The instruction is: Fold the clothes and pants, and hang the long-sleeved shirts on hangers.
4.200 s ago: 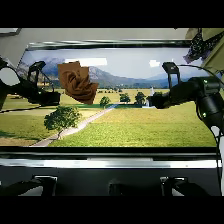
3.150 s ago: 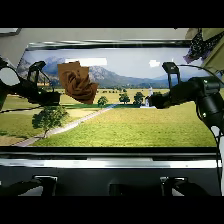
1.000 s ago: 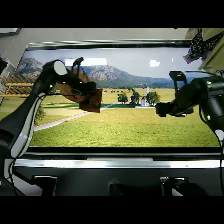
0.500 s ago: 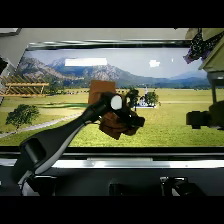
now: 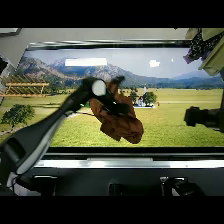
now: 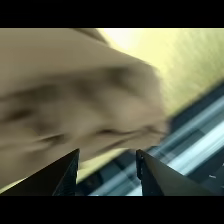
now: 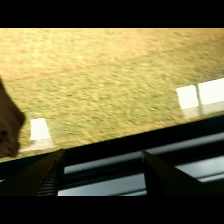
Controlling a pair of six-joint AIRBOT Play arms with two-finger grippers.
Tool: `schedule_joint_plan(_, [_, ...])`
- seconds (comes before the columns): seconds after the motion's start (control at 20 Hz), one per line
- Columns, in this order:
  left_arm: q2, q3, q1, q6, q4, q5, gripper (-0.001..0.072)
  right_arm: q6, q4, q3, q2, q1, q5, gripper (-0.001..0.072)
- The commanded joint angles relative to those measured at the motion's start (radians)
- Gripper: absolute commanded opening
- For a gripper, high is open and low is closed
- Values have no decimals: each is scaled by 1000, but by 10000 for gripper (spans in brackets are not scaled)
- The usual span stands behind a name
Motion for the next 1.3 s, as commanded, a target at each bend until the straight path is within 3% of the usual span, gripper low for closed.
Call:
schedule_joint_plan(0.0, [151, 0, 190, 8, 115, -126, 410, -35, 280, 34, -74, -33, 197, 557])
schedule_joint_plan(0.2, [260, 0, 374, 9, 120, -144, 407, -269, 582, 79, -253, -292, 174, 559])
schedule_joint_plan(0.4, [263, 0, 487, 34, 121, -144, 407, -384, 761, -117, -403, -378, 201, 559])
schedule_joint_plan(0.7, [251, 0, 550, 47, 124, -140, 407, -403, 798, -370, -508, -210, 501, 558])
schedule_joint_plan(0.95, [206, 0, 561, 50, 239, -114, 409, -379, 800, -372, -620, -86, 597, 546])
schedule_joint_plan(1.0, [188, 0, 566, 50, 238, -97, 410, -378, 803, -372, -637, -81, 597, 513])
schedule_joint_plan(1.15, [113, -2, 583, 103, 195, -34, 416, -382, 807, -372, -628, -79, 587, 86])
schedule_joint_plan(1.2, [81, -2, 586, 133, 135, -16, 477, -382, 806, -372, -608, -79, 587, 37])
schedule_joint_plan(1.25, [48, -2, 590, 167, 67, 1, 488, -382, 806, -372, -578, -79, 587, 36])
